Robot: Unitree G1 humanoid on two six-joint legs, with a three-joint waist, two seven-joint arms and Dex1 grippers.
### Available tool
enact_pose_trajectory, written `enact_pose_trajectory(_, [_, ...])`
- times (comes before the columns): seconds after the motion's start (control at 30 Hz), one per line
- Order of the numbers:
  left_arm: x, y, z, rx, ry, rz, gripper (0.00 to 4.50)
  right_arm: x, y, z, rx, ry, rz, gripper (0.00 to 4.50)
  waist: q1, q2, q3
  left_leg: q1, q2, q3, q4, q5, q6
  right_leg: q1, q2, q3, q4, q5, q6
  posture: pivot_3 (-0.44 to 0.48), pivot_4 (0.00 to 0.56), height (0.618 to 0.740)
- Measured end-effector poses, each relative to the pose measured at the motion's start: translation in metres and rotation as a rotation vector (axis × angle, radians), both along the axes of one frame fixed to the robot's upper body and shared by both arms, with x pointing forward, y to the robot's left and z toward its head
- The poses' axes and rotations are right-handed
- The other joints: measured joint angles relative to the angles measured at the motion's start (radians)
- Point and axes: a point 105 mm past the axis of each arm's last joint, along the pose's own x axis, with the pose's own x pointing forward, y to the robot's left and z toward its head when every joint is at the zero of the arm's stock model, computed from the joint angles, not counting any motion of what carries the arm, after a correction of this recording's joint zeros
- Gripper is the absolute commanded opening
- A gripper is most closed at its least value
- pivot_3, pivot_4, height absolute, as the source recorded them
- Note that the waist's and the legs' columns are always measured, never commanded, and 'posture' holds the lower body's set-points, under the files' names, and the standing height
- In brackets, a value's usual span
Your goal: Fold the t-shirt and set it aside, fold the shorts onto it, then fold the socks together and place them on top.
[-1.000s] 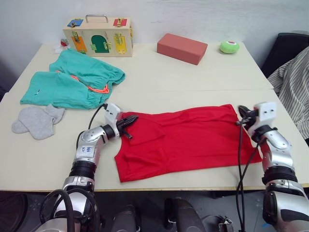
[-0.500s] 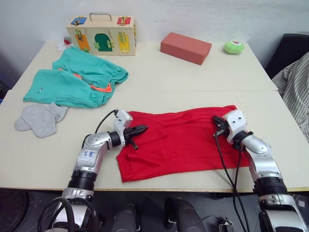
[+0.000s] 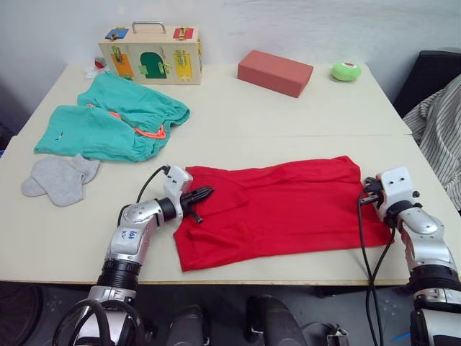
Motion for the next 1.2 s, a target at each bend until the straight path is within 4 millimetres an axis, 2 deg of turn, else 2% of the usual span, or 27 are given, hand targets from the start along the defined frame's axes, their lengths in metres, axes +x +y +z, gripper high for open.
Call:
enact_pose_trajectory(0.1, [0.009,0.021,0.002,0.033,-0.021,0.048,0.02,-0.004,-0.013,0.003,-0.012,-0.006,-0.028,0.00,-0.004,0.000,0.000,0.000,0.000,0.000,-0.001,0.000,0.000,0.000,0.000,0.000,0.000,0.000,0.000,0.000,0.150,0.740])
enact_pose_trajectory(0.2, [0.011,0.032,0.005,0.042,-0.037,0.043,0.02,-0.002,-0.005,0.014,0.024,-0.052,0.032,0.00,-0.010,0.000,0.000,0.000,0.001,0.001,-0.001,0.000,-0.001,-0.001,0.001,0.000,0.000,0.000,0.000,0.000,0.150,0.740])
enact_pose_trajectory(0.3, [0.003,0.031,0.009,-0.010,-0.032,-0.050,0.02,0.007,0.042,0.037,0.064,-0.142,0.234,0.00,-0.017,0.001,0.000,-0.001,0.002,0.000,-0.002,0.001,-0.002,-0.002,0.002,0.000,0.000,0.000,0.000,0.000,0.150,0.740])
enact_pose_trajectory(0.4, [-0.006,0.020,0.022,-0.070,-0.054,-0.157,0.02,0.013,0.090,0.046,0.089,-0.180,0.376,0.00,-0.012,0.001,0.000,-0.003,0.002,-0.001,-0.002,0.001,-0.003,-0.003,0.002,-0.001,-0.001,0.000,0.000,0.000,0.150,0.740])
enact_pose_trajectory(0.57, [-0.007,0.003,0.034,-0.109,-0.086,-0.196,0.02,0.024,0.146,0.042,0.116,-0.151,0.488,0.00,0.002,0.001,0.001,-0.004,0.000,-0.001,-0.002,0.001,-0.001,-0.003,0.000,-0.001,-0.001,0.000,0.000,0.000,0.150,0.740])
enact_pose_trajectory(0.7, [0.003,-0.025,0.031,-0.072,-0.094,-0.197,0.02,0.036,0.189,0.038,0.095,-0.133,0.559,0.00,0.002,0.001,0.001,-0.004,-0.001,-0.001,-0.001,0.000,0.000,-0.002,-0.001,-0.001,-0.001,0.000,0.000,0.000,0.150,0.740])
enact_pose_trajectory(0.77, [0.009,-0.033,0.026,-0.055,-0.084,-0.177,0.02,0.039,0.199,0.031,0.093,-0.108,0.570,0.00,0.000,0.001,0.001,-0.004,0.000,-0.001,-0.001,0.000,0.000,-0.003,0.000,-0.002,-0.001,0.000,0.000,0.000,0.150,0.740])
enact_pose_trajectory(0.87, [0.025,-0.036,0.013,-0.048,-0.054,-0.071,0.02,0.044,0.202,0.013,0.065,-0.056,0.553,0.00,0.000,0.001,0.001,-0.005,0.000,-0.001,-0.001,0.001,0.000,-0.003,0.000,-0.002,-0.002,0.000,0.000,0.000,0.150,0.740])
enact_pose_trajectory(0.97, [0.042,-0.032,0.016,-0.035,-0.080,0.029,0.02,0.051,0.202,0.013,0.046,-0.061,0.540,0.00,-0.001,0.001,0.001,-0.004,0.000,-0.001,0.000,0.001,0.001,-0.003,0.000,-0.002,-0.001,0.000,0.000,0.000,0.150,0.740])
enact_pose_trajectory(1.07, [0.051,-0.027,0.016,-0.029,-0.092,0.103,0.02,0.055,0.193,0.014,0.033,-0.067,0.513,0.00,-0.003,0.001,0.001,-0.004,0.000,-0.001,0.000,0.001,0.001,-0.003,0.000,-0.002,-0.001,0.000,0.000,0.000,0.150,0.740])
enact_pose_trajectory(1.1, [0.053,-0.025,0.016,-0.030,-0.094,0.118,0.02,0.056,0.188,0.014,0.026,-0.068,0.503,0.00,-0.003,0.001,0.001,-0.003,0.000,-0.001,0.000,0.001,0.001,-0.003,0.000,-0.002,-0.001,0.000,0.000,0.000,0.150,0.740])
enact_pose_trajectory(1.2, [0.060,-0.015,0.018,-0.040,-0.093,0.188,0.02,0.062,0.150,0.015,0.005,-0.065,0.391,0.00,-0.002,0.001,0.001,-0.003,0.000,0.000,0.000,0.001,0.001,-0.002,-0.001,-0.002,-0.001,0.000,0.000,0.000,0.150,0.740])
